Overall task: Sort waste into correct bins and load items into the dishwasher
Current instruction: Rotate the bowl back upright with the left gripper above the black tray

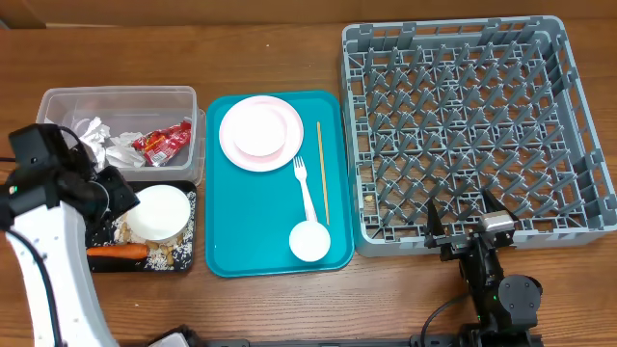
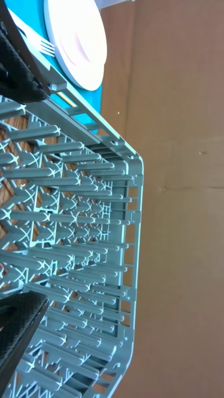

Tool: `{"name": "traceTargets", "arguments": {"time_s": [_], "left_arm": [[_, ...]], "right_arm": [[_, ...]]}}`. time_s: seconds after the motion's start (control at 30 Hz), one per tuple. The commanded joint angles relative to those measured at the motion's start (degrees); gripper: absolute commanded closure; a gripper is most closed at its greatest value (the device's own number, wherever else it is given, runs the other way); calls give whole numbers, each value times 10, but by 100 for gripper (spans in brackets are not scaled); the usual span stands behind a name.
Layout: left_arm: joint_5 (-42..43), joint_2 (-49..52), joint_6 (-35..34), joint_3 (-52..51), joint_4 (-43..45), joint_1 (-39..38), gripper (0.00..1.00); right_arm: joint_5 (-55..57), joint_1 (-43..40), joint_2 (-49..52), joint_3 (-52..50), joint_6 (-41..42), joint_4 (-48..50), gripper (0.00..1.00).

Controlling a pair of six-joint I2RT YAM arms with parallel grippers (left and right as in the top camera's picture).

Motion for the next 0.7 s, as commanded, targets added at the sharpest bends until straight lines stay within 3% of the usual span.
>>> {"name": "traceTargets", "arguments": {"time_s": [0.0,0.17,0.4,0.67], "left_arm": [[-13,49,-6,-6,2,-4,51],[-13,116,-6,-6,5,-4,52],[-13,174,-10,-6,7,-3,62],[-30,181,-10,-6,9,-3,57]], "right_arm": [[1,3,-5,-6,-2,2,0],[1,3,-5,-6,-2,2,0],[1,3,-5,-6,-2,2,0],[1,3,-5,-6,-2,2,0]]}}
